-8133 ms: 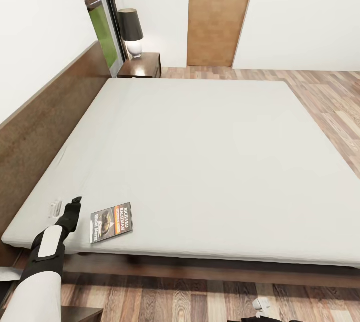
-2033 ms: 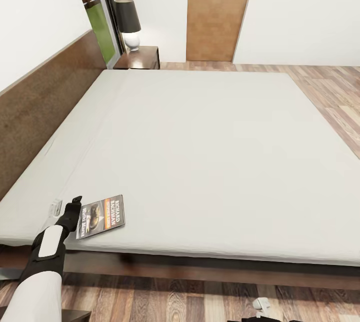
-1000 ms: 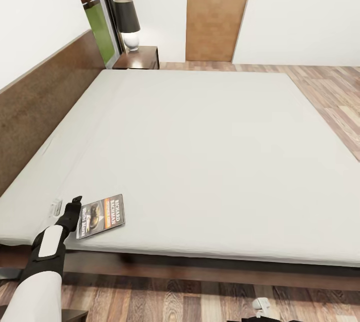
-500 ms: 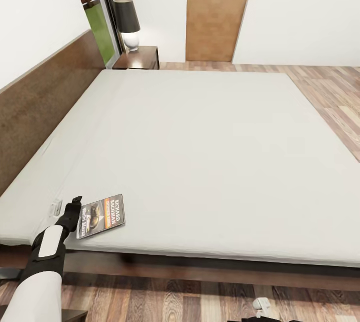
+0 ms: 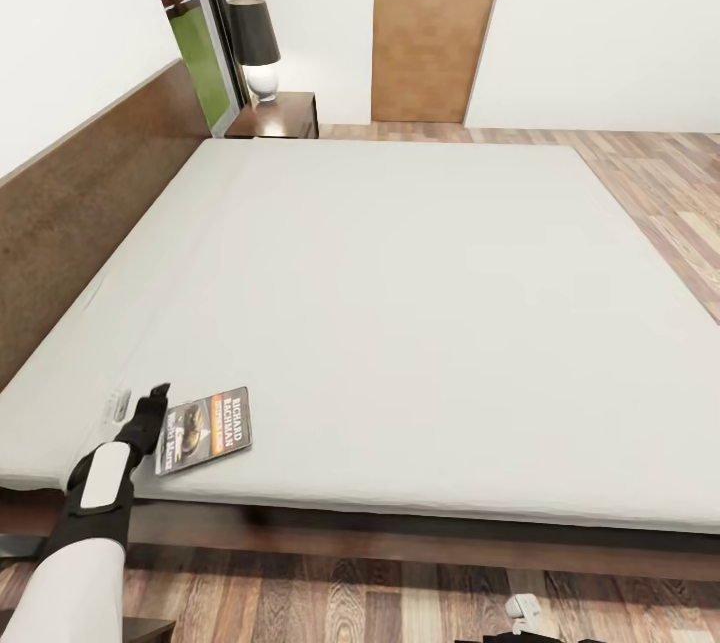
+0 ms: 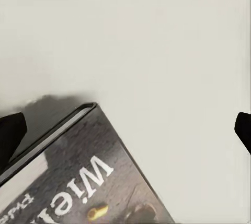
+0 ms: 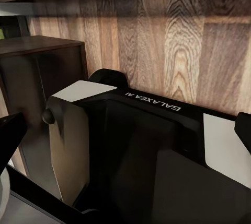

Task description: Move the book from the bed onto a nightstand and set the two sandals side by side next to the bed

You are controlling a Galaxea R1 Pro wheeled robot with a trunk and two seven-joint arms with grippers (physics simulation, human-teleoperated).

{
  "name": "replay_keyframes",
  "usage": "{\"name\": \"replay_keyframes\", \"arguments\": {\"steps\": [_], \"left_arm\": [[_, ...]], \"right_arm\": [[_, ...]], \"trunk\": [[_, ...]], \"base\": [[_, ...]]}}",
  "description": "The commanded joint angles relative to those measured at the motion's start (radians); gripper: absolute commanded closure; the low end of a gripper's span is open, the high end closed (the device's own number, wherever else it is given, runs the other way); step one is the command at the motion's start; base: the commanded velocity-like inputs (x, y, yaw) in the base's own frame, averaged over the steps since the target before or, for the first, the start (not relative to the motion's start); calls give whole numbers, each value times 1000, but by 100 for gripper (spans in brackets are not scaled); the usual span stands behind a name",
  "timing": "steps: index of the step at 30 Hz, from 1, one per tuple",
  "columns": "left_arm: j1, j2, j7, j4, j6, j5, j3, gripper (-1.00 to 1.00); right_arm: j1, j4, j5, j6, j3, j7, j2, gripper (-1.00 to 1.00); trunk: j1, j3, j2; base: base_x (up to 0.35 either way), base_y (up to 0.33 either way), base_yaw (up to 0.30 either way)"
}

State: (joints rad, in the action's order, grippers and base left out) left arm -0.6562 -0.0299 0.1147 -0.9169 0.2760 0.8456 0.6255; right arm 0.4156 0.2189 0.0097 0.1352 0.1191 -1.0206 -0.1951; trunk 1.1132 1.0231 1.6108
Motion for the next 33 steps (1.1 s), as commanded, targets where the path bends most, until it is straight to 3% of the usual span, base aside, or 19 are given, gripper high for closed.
{"name": "replay_keyframes", "arguments": {"steps": [1, 6, 18, 21, 23, 28, 33], "left_arm": [[0, -1, 7, -17, 6, 11, -15, -100], [0, -3, 11, -82, 8, 12, -60, -100], [0, -10, 14, -126, 17, 10, -77, -100], [0, -8, 14, -121, 16, 11, -121, -100], [0, -6, 12, -114, 16, 12, -188, -100], [0, -8, 11, -102, 16, 12, -298, -100], [-2, -11, 12, -86, 17, 10, -376, -100]], "right_arm": [[0, 1, 1, 10, 7, -5, 0, -100], [1, 1, 1, 10, 7, -5, 0, -100], [0, 1, 1, 10, 7, -5, 0, -100], [0, 1, 1, 10, 7, -5, 0, -100], [0, 1, 1, 10, 7, -5, 0, -100], [0, 1, 1, 10, 7, -5, 0, -100], [0, 1, 1, 10, 7, -5, 0, -100]], "trunk": [[0, 1, 0], [0, 1, 0], [0, 1, 0], [0, 1, 0], [0, 1, 0], [0, 1, 0], [0, 1, 0]], "base": [[0, 0, 0], [0, 0, 0], [0, 0, 0], [0, 0, 0], [0, 0, 0], [0, 0, 0], [0, 0, 0]]}}
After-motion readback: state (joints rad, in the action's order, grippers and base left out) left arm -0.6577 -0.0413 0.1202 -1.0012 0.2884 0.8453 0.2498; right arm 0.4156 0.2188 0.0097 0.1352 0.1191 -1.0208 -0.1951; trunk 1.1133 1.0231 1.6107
